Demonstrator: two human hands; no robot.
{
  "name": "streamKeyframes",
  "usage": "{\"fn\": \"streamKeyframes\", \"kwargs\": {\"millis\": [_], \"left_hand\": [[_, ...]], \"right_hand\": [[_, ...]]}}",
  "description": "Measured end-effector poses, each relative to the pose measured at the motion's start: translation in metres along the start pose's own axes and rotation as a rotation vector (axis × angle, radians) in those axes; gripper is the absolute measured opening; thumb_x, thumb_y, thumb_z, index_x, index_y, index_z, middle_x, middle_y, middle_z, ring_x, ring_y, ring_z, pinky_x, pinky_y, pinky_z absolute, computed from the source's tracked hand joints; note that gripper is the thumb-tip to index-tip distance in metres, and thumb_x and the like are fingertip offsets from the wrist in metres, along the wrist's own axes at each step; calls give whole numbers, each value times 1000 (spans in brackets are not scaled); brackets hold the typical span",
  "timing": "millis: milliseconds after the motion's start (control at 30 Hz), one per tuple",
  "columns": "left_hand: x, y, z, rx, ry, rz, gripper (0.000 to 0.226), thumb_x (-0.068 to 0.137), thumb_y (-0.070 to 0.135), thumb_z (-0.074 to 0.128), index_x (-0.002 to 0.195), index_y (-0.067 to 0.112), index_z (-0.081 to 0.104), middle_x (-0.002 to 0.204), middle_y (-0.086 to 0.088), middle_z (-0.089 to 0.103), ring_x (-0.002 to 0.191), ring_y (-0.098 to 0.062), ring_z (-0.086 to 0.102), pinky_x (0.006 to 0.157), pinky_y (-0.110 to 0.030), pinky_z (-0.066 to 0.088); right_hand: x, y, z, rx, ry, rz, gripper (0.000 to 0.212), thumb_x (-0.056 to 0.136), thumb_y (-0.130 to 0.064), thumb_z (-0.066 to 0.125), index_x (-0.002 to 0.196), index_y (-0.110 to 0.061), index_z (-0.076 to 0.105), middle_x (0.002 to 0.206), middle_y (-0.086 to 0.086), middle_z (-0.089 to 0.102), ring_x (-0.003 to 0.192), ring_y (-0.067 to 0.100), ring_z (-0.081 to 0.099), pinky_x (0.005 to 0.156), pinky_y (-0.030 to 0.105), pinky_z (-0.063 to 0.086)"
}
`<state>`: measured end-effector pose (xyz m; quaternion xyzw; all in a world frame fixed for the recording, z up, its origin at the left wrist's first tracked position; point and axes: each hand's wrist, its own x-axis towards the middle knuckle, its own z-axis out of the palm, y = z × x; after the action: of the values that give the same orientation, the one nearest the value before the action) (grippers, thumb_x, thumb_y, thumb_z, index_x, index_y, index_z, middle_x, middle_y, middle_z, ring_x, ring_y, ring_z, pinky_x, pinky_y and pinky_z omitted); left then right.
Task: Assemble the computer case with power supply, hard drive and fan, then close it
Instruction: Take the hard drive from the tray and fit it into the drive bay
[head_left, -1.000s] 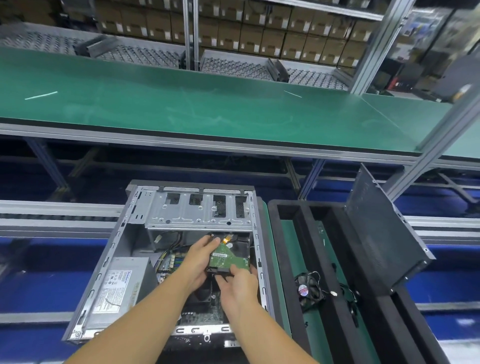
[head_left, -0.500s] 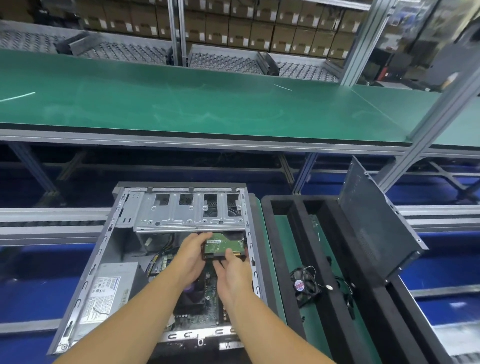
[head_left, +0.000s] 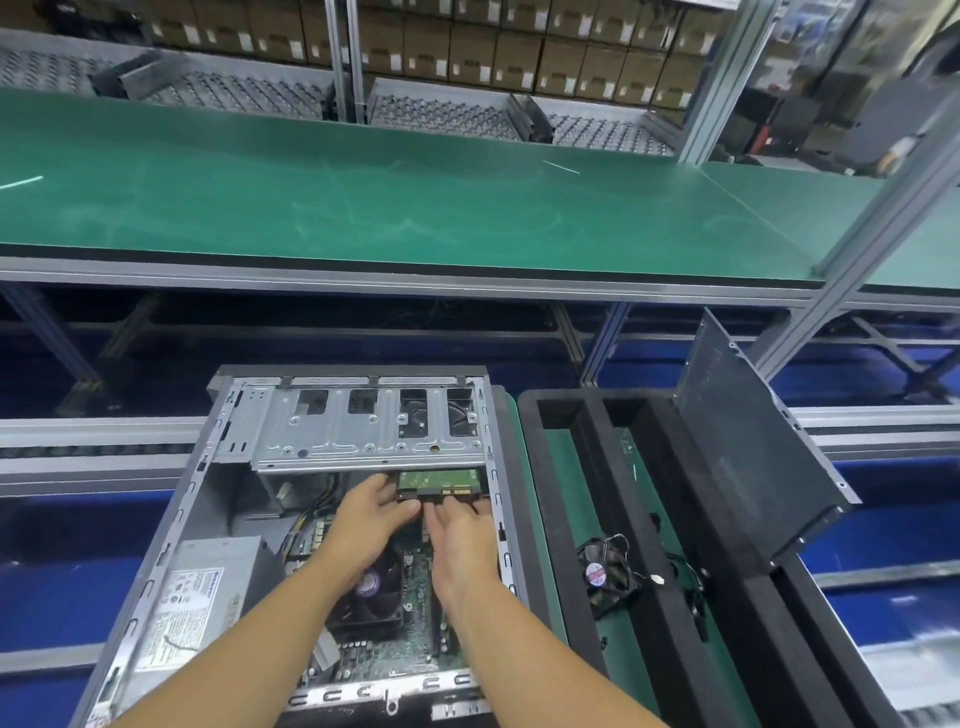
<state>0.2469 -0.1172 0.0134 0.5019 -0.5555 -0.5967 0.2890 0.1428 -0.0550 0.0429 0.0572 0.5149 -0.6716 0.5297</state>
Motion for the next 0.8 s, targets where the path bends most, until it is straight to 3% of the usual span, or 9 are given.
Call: {"fn": "streamKeyframes", "kwargs": {"millis": [67, 133, 200, 267, 333, 433, 567, 700, 800], "left_hand": [[7, 3, 1, 67, 65, 2, 16, 84, 10, 76, 88, 12, 61, 95, 9, 72, 93, -11, 68, 86, -32, 55], [14, 6, 6, 8, 124, -48, 20, 85, 10, 76, 85, 0, 59, 73, 3, 71, 82, -27, 70, 82, -41, 59], [16, 11, 11, -55, 159, -103, 37, 87, 7, 73, 109, -18, 57, 91, -21, 72, 87, -31, 71, 87, -44, 59], [11, 11, 16, -187, 144, -137, 58, 89, 6, 71, 125, -27, 38, 98, -31, 64, 89, -24, 69, 86, -38, 59], [7, 12, 17, -311, 94, -138, 58, 87, 8, 72, 120, -24, 36, 81, -27, 55, 88, -18, 67, 85, -36, 59], [6, 14, 8, -566, 32, -194, 27, 88, -4, 66, 97, 3, 42, 81, -15, 61, 89, -25, 68, 95, -46, 54], [-2, 9, -6, -629, 127, -164, 35, 87, -15, 51, 83, 15, 35, 75, -7, 51, 100, -29, 65, 104, -51, 47], [-12, 6, -12, -590, 159, -125, 38, 85, -19, 47, 90, 18, 38, 95, -11, 45, 118, -32, 62, 97, -44, 52], [-17, 11, -9, -607, 143, -127, 67, 86, -18, 49, 139, 22, 36, 134, -13, 42, 117, -29, 62, 95, -42, 53]], "right_hand": [[5, -3, 2, -82, -31, -28, 57, 107, -1, 44, 159, -7, 20, 136, 19, 55, 94, 12, 65, 102, 31, 47], [12, -7, 7, -146, -36, -48, 45, 110, -9, 41, 152, -1, 27, 112, 18, 63, 89, 16, 67, 84, 25, 55], [15, -11, 11, -194, -18, -60, 35, 111, -11, 38, 143, 4, 35, 99, 18, 63, 87, 20, 68, 68, 22, 58], [13, -13, 11, -229, -24, -63, 30, 111, -11, 37, 136, 6, 40, 99, 20, 61, 89, 22, 67, 67, 23, 58], [10, -13, 8, -265, -36, -47, 23, 111, -8, 37, 130, 3, 42, 104, 21, 62, 92, 24, 68, 71, 25, 58], [7, -11, 5, -351, -45, -25, 20, 103, 3, 43, 122, 1, 49, 114, 23, 67, 102, 25, 69, 82, 26, 56], [3, -11, 1, -463, -41, -52, 26, 99, 5, 46, 122, -4, 53, 113, 14, 71, 107, 23, 68, 84, 26, 53], [-5, -13, 0, -580, -30, -112, 27, 99, -2, 46, 119, -19, 52, 119, 8, 66, 104, 17, 60, 79, 29, 44], [-13, -14, -2, -655, -24, -162, 36, 98, 3, 38, 104, -31, 49, 138, 4, 56, 114, 20, 55, 85, 30, 42]]}}
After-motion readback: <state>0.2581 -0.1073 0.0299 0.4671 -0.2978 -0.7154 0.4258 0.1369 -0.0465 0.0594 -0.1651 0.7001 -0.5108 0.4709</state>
